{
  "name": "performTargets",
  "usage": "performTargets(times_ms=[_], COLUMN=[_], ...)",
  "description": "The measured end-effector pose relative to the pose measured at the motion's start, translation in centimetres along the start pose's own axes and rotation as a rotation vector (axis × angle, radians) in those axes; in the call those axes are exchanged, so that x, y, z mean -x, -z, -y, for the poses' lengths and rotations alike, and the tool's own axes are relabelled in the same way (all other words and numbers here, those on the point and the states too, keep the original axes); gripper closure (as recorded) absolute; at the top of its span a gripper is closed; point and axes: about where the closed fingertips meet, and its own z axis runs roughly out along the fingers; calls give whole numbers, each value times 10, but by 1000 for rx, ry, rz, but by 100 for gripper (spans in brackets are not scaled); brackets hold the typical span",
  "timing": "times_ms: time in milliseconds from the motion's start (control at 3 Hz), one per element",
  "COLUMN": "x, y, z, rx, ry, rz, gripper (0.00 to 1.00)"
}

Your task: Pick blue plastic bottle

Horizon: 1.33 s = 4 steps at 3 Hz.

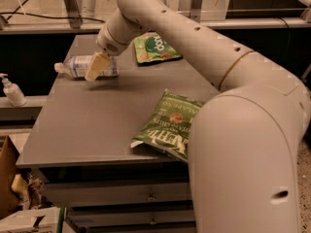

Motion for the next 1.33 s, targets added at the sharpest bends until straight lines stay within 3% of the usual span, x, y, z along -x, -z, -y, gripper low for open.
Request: performTargets(times_ms=[667, 1000, 1333], x=[-8, -10, 6], y=[-1, 8, 32], z=[6, -6, -24], rx=[1, -16, -62], ry=[-15, -35, -42], rz=[-3, 0, 55], gripper=[64, 87, 100])
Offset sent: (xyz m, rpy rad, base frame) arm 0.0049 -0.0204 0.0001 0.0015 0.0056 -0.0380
